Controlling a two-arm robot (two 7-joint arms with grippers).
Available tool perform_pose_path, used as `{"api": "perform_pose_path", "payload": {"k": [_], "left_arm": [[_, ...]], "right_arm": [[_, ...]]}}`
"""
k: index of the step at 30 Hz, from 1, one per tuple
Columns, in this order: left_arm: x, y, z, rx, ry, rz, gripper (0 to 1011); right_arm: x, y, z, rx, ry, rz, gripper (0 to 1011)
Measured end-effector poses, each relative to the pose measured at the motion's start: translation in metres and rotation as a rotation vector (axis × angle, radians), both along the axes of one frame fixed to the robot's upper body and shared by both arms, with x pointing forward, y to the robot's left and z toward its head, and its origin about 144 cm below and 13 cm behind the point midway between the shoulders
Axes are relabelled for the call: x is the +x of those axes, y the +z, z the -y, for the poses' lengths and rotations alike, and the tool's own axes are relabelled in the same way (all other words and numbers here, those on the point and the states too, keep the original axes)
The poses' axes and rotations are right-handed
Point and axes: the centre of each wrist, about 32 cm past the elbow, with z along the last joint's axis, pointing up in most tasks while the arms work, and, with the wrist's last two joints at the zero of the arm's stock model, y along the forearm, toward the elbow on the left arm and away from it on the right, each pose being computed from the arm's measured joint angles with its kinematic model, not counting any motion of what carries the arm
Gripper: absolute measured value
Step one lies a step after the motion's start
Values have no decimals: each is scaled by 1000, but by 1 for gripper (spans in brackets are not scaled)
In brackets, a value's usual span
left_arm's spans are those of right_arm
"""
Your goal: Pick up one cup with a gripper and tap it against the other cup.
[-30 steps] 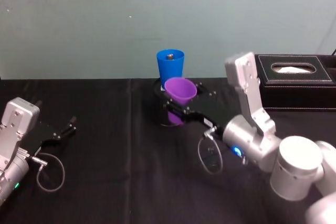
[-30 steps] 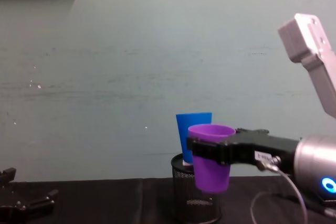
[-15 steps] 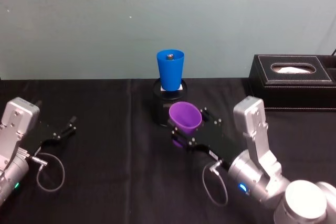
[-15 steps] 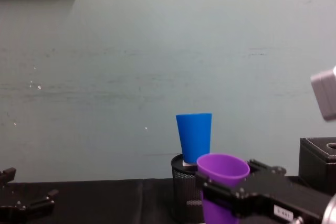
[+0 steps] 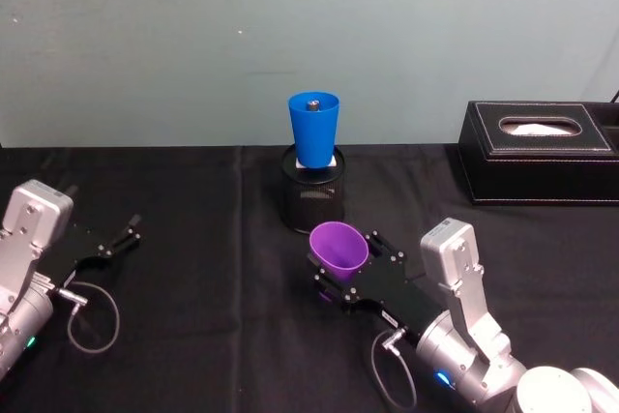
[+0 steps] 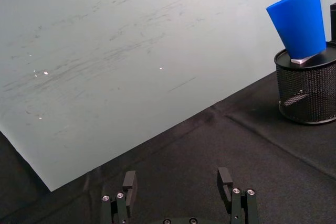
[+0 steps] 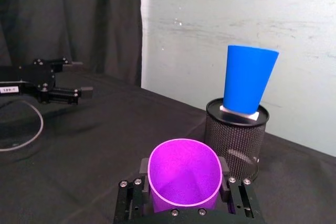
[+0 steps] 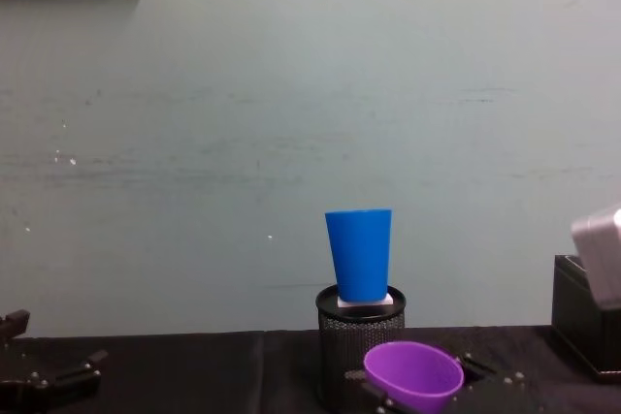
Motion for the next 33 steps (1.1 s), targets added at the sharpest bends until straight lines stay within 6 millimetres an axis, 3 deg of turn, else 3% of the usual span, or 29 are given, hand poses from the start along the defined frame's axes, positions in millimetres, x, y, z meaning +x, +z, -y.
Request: {"api": "perform_pose_path", "payload": {"k": [33], "left_arm": [[0,0,0,0,0,0,1000]], "right_arm": [[-4,-18,-1,-4,-23,-38,728]]}}
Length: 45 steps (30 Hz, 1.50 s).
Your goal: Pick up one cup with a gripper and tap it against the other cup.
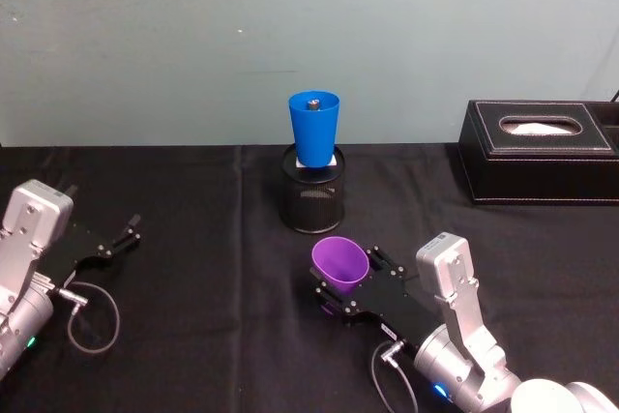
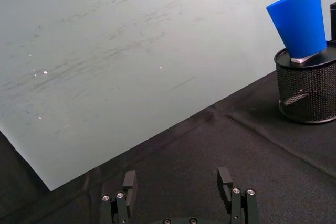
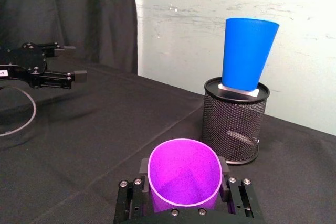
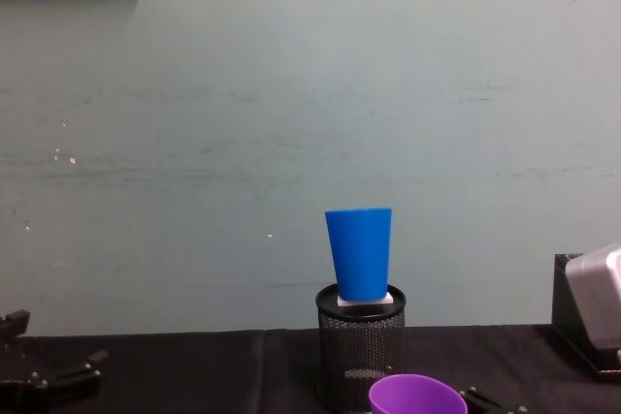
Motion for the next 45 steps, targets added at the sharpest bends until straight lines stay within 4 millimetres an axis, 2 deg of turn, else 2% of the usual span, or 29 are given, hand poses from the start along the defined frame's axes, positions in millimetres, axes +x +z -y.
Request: {"api": "perform_pose_path", "payload": {"k": [8,14,16,19,28,37,41,45], "left_arm": [[0,0,0,0,0,0,1000],[0,0,0,0,0,0,1000],[0,0,0,0,0,0,1000],[0,0,0,0,0,0,1000],[0,0,0,0,0,0,1000],[0,0,0,0,0,0,1000],[0,0,0,0,0,0,1000],[0,0,0,0,0,0,1000]], "right_arm": [[0,0,0,0,-1,0,741],[0,1,0,0,0,0,879],[0,1,0,0,0,0,961],[0,1,0,-1,0,0,1000],[0,3,0,4,0,8,1003],[-2,25,1,72,-10,70,1003],[-3,35,4,110,-54,89,1002],[-3,41,4,122,-184,99,1003]]}}
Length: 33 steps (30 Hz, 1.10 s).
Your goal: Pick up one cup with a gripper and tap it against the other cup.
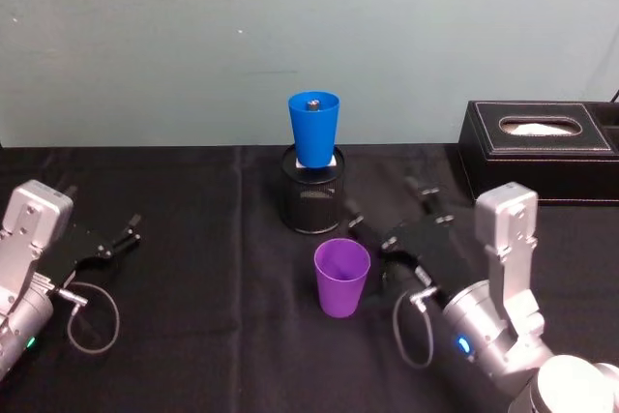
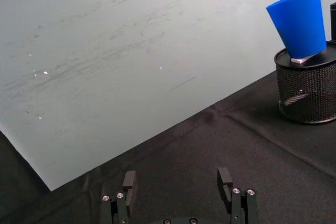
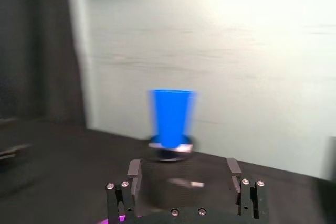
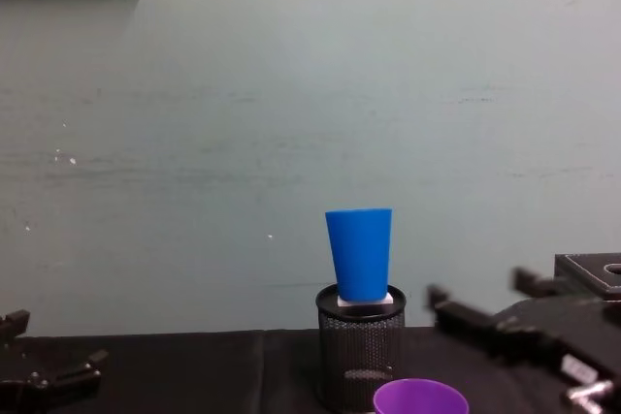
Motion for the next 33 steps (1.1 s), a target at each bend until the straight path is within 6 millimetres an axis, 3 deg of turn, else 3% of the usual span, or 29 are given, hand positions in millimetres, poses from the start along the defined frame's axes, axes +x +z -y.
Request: {"api": "perform_pose_path", "payload": {"k": [5,10,17,33], "left_arm": [[0,0,0,0,0,0,1000],[0,0,0,0,0,0,1000],[0,0,0,0,0,0,1000],[0,0,0,0,0,0,1000]], "right_arm": [[7,-2,0,-8,-264,-32,1003],[13,-13,-2,-35,-361,-59,1002],[20,-32,-7,-62,-370,-93,1003],[19,-28,-6,-59,-365,-82,1002]]}}
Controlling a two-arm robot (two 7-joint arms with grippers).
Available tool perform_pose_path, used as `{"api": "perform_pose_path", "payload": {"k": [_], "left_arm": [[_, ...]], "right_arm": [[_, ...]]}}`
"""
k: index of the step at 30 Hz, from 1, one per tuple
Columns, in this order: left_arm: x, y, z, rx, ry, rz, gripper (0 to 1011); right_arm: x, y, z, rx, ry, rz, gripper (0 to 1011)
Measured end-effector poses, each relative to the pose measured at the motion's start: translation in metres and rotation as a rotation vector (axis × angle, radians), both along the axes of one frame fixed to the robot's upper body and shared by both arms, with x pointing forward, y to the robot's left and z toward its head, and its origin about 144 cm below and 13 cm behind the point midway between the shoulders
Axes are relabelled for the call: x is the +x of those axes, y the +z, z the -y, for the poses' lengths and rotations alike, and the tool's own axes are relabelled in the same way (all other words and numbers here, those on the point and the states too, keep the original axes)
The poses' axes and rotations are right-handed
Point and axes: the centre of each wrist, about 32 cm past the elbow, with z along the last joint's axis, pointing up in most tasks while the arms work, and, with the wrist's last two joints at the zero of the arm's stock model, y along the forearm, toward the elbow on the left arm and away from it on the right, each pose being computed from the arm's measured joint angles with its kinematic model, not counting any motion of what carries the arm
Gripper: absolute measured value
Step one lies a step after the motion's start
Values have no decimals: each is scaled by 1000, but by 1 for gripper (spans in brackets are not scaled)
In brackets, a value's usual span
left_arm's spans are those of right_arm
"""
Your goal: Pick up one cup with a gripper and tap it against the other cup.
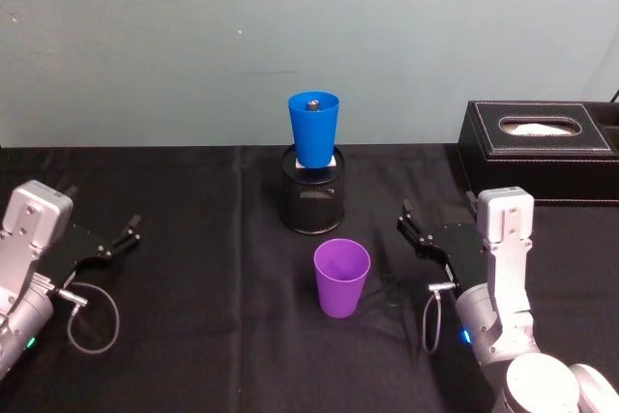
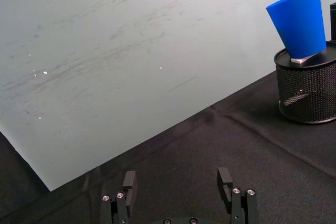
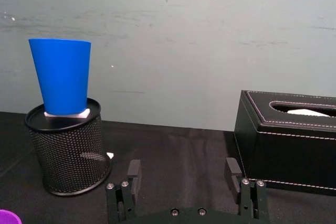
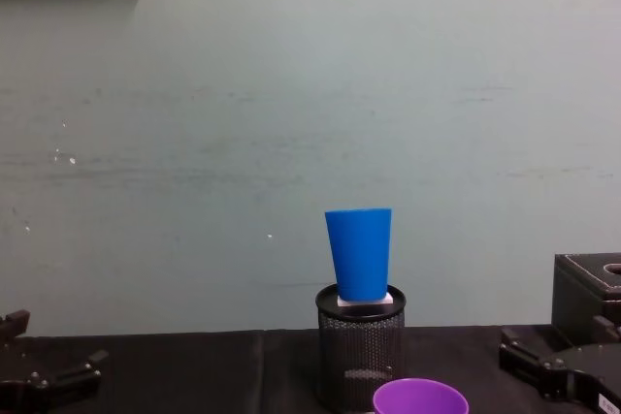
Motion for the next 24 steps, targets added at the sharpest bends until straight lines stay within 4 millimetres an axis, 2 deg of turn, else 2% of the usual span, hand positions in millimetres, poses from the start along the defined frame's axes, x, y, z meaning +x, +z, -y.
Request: {"api": "perform_pose_path", "payload": {"k": [24], "left_arm": [[0,0,0,0,0,0,1000]], "right_arm": [[0,1,1,1,1,1,1003]]}}
